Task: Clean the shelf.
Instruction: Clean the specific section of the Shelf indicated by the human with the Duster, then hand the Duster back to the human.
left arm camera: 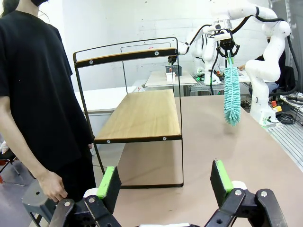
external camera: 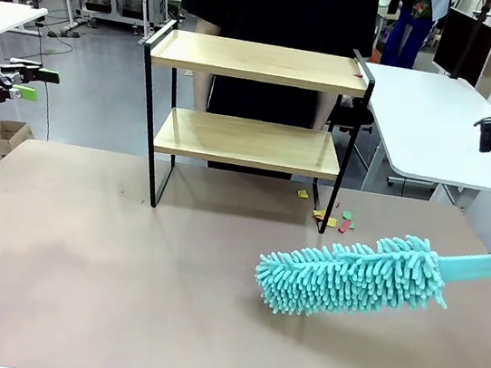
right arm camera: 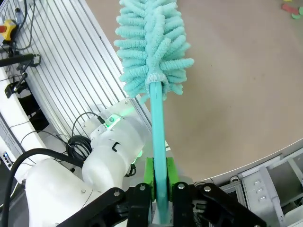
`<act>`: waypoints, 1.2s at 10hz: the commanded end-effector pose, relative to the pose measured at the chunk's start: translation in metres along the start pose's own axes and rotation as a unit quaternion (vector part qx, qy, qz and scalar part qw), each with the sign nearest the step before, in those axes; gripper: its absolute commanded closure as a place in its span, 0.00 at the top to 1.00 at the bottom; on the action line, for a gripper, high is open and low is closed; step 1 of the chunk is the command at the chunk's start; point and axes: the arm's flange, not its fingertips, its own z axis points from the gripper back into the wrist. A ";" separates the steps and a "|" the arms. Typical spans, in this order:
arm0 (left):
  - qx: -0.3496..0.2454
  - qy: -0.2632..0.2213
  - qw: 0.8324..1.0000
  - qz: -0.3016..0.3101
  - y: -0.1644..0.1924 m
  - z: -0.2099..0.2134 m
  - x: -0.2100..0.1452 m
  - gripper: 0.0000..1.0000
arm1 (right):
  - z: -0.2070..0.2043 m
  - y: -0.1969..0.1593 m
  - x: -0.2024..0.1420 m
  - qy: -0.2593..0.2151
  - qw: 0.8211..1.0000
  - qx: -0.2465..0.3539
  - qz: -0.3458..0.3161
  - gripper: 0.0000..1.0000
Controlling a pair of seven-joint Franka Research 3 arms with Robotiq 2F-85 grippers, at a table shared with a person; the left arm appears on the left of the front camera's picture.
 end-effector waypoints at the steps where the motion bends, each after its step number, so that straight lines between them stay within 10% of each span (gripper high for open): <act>1: -0.001 0.001 1.000 -0.005 -0.001 0.000 0.003 1.00 | 0.003 0.002 -0.001 0.000 1.000 -0.001 0.003 0.13; 9: -0.001 0.001 1.000 -0.005 -0.001 0.000 0.003 1.00 | 0.000 0.000 0.000 0.000 1.000 0.000 0.000 0.13; 12: -0.003 -0.024 1.000 0.002 -0.039 -0.035 0.016 1.00 | 0.012 -0.052 0.017 -0.095 0.994 0.036 0.030 0.13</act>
